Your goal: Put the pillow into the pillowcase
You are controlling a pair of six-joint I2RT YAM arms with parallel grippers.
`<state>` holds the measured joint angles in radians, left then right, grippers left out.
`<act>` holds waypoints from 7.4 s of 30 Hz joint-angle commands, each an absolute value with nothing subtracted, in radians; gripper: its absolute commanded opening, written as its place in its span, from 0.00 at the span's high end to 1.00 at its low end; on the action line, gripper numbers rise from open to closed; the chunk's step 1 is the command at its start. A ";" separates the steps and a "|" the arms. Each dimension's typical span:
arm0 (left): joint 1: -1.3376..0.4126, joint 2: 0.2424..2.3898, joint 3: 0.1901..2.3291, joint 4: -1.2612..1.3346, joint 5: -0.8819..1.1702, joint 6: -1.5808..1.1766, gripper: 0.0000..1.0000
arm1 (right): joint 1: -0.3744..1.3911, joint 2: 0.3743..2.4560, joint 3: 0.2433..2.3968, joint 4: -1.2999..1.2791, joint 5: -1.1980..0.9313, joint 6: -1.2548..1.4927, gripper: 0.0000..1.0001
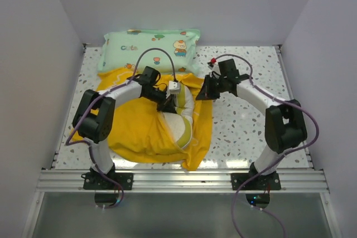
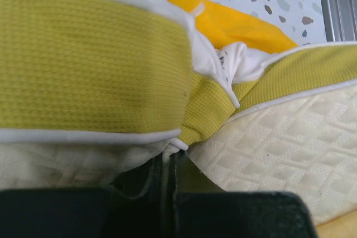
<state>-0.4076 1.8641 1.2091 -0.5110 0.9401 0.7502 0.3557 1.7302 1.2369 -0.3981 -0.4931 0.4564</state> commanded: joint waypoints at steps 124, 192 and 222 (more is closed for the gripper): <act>-0.456 1.805 1.025 0.173 1.177 -0.327 1.00 | 0.322 1.782 1.164 -0.431 -0.612 0.549 0.52; -0.607 1.646 0.994 -0.015 0.385 -0.314 0.39 | 0.413 1.784 1.106 -0.454 -0.818 0.273 1.00; -0.016 1.229 1.321 -0.855 0.458 0.495 0.00 | 0.037 1.612 1.401 -1.251 -0.580 -0.497 0.07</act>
<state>-0.1108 1.2984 1.2602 -0.5362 0.4660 0.1574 -0.0277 1.7004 1.4204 -0.9249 -0.7467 -0.2085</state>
